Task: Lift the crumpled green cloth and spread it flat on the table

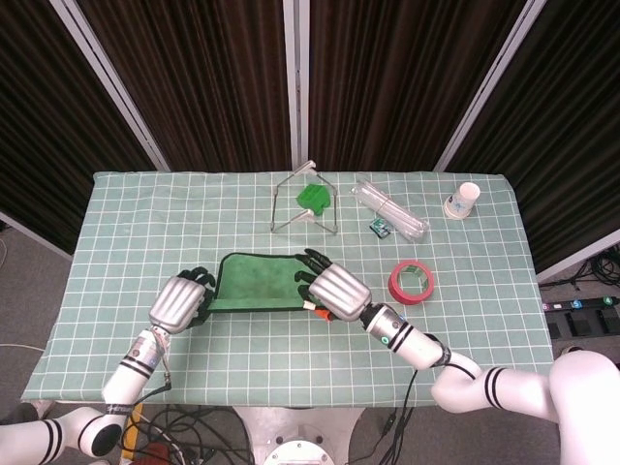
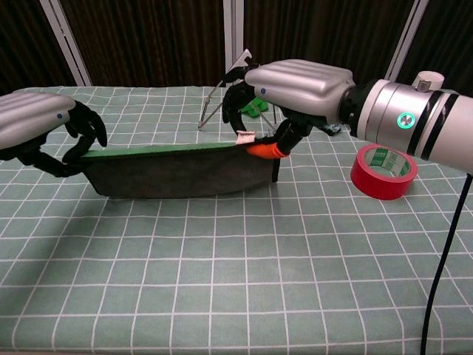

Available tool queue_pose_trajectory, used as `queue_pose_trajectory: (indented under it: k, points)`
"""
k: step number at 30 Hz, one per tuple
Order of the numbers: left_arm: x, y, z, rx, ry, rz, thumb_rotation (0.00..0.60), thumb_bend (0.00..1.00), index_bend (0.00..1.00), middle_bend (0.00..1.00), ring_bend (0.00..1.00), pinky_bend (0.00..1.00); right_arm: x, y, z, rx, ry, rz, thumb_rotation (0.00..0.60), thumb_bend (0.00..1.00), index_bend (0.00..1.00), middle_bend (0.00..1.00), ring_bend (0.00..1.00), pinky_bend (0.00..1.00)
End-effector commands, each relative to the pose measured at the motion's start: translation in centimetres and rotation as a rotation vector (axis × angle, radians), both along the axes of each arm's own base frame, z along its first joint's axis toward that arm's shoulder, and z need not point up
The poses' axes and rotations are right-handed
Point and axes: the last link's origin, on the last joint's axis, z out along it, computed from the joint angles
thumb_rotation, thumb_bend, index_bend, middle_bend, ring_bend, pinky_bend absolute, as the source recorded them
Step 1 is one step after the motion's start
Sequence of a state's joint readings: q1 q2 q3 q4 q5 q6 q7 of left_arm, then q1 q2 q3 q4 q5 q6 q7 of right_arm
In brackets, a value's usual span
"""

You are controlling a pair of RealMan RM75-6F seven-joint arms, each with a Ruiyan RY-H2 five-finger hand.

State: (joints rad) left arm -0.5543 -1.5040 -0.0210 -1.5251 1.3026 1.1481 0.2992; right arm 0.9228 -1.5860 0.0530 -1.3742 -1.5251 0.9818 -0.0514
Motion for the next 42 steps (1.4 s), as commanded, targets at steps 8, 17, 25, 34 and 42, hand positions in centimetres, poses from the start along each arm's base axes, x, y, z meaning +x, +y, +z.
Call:
queue_pose_trajectory:
  k: [8,17,25,34,42]
  points:
    - [0.5,-1.3,-1.4,-0.105,0.091,-0.026,0.6,0.32,0.53,0.33,0.22,0.33,-1.8,3.3,-2.3,0.027,0.105,0.109,0.6,0.64,0.75,0.29,0.0,0.0]
    - [1.1,-1.8,-1.2,-0.157,0.114,-0.028,0.597,0.04,0.34,0.3,0.21,0.33,-3.1,4.7,-3.5,0.044,0.139,0.116,0.6,0.64,0.75,0.29,0.0,0.0]
    - [2.0,-2.4,-0.6,-0.195,0.097,-0.045,0.489,0.0,0.27,0.27,0.19,0.32,-3.9,5.3,-4.0,0.051,0.16,0.126,0.6,0.64,0.75,0.28,0.0,0.0]
    - [2.1,-2.4,-0.3,-0.197,0.097,-0.049,0.475,0.0,0.27,0.26,0.18,0.31,-5.1,6.2,-4.4,0.053,0.217,0.146,0.599,0.46,0.64,0.23,0.0,0.0]
    - [2.1,-2.4,-0.2,-0.201,0.095,-0.045,0.473,0.0,0.27,0.26,0.17,0.31,-6.3,7.0,-4.2,0.058,0.266,0.109,0.39,0.01,0.14,0.08,0.0,0.0]
